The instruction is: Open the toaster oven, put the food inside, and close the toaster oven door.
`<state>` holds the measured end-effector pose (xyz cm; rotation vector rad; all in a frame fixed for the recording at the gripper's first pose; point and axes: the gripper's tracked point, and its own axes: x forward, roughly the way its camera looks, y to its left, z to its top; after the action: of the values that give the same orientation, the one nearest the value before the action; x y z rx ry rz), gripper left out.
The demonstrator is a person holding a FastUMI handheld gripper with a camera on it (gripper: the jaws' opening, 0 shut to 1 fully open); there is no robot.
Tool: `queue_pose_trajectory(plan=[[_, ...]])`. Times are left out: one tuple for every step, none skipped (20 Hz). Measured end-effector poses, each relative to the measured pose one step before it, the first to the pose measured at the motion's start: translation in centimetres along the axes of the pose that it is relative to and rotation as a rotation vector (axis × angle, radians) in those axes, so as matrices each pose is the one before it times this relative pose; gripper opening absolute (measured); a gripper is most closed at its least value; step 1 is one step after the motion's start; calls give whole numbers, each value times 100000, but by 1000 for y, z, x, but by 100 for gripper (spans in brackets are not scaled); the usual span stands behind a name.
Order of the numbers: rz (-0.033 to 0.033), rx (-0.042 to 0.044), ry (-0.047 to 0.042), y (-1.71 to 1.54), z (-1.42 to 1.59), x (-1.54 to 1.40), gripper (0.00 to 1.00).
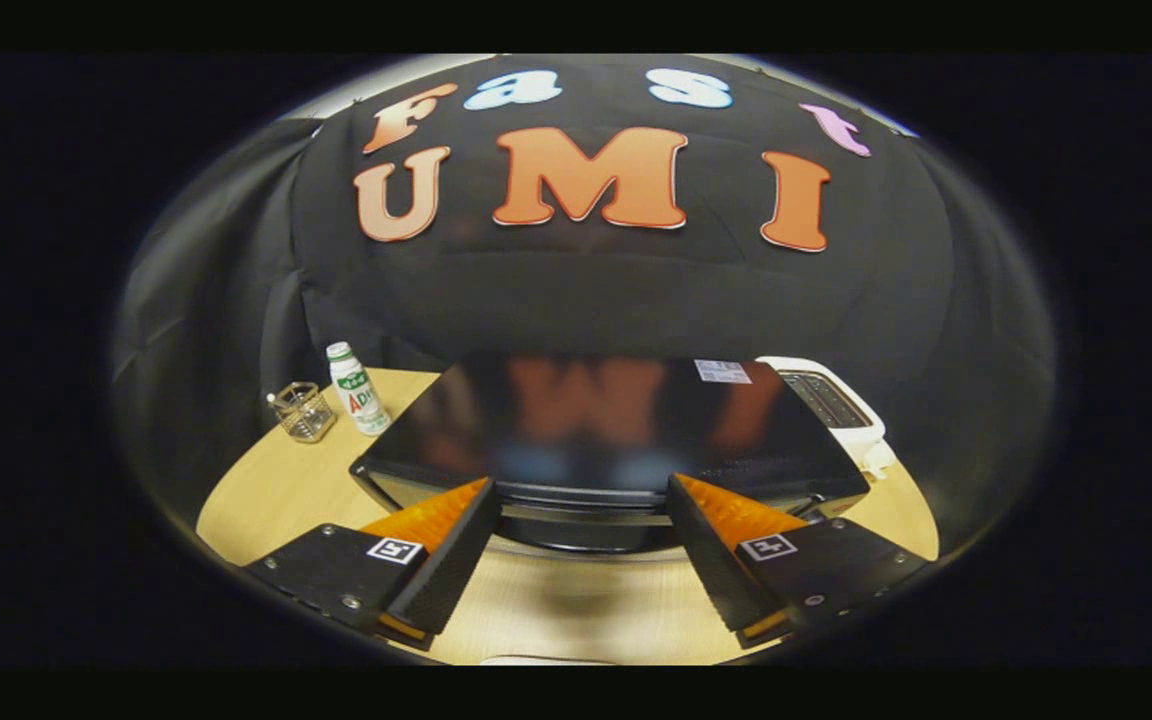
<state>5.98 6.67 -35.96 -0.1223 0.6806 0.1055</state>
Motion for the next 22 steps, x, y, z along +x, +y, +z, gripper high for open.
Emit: queue_pose_trajectory(plan=[[1, 1557, -1737, 190, 107, -333, 99], [-87, -962, 619, -8, -352, -320, 99], [-428, -1650, -492, 24, -210, -519, 99], [-291, -109, 210, 266, -599, -381, 100], [-6, -82, -319, 38, -303, -467, 99], [-8, -114, -342, -15, -321, -400, 99], [-45, -580, 133, 35, -410, -458, 100], [-47, -424, 328, 62, -618, -426, 100], [-42, -431, 401, -13, -489, -460, 100], [15, -259, 224, 150, -522, -341, 100], [21, -216, 546, 95, -496, -380, 100], [70, -351, 707, 50, -697, -512, 100], [77, -184, 729, 81, -623, -383, 100], [202, -54, 680, 23, -709, -391, 100], [162, 271, 819, 95, -698, -322, 100], [316, -1, 479, 54, -639, -309, 100], [340, -112, 675, 101, -655, -257, 100], [233, 524, 330, 18, -556, -224, 100], [256, 701, 826, -45, -542, -90, 100], [320, 947, 787, 94, -601, 17, 100], [464, 627, 961, 57, -425, -35, 100], [472, 718, 939, 84, -500, 9, 100]])
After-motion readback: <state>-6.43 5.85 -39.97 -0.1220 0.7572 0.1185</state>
